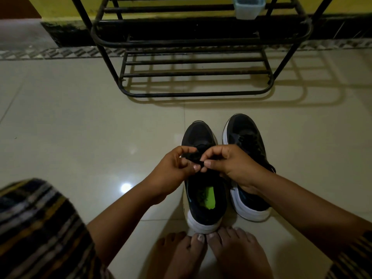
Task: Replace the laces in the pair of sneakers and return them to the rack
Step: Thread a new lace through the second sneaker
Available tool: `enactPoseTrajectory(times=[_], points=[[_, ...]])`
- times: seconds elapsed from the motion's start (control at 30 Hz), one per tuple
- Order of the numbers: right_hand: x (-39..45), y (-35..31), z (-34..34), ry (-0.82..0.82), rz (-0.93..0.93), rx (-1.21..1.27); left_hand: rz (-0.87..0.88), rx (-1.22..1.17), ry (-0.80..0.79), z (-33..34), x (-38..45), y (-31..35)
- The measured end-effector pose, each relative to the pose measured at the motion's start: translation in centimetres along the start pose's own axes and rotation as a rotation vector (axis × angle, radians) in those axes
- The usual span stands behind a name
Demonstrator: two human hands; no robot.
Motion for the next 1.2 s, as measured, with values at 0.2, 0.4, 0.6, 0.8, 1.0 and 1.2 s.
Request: enactPoseTrajectory(times=[0.2, 0.4, 0.6, 0.8, 1.0, 1.2], points=[[0.3, 0.2, -0.3, 0.036, -0.178, -0.173, -0.114, 0.004, -0.085, 0.3, 0.2, -0.1], [0.3, -0.9, -0.6, 0.075, -0.416, -0.551, -0.171, -0.117, -0.101, 0.4, 0.3, -0.3], [0.5, -1.5, -0.7, 0.013, -0.432, -0.714, -0.210, -0.264, -0.072, 0.2, 0.3, -0.7], [0.4, -2.6, -0.1, -0.035, -0.336, -0.928, -0.142, -0.202, -0.032, 0.2, 0.2, -0.5], [0.4, -2.5, 0.1, 0.024, -0.321, -1.019, 0.102, 0.083, -0.030, -0.1, 0.0, 0.1], [-0.2, -2.0, 0.0, 0.093, -0.328, -0.961, 0.318, 0.505, 0.101, 0.3, -0.4, 0.9]])
Point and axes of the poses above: each hand's wrist, its own x-axis towards the middle knuckle, its own z-axis out of the palm, y = z × x, the point moved 3 cm from there along x, towards the middle knuckle, and after that the axes turned 1 degree about z, right-handed, at the moved point
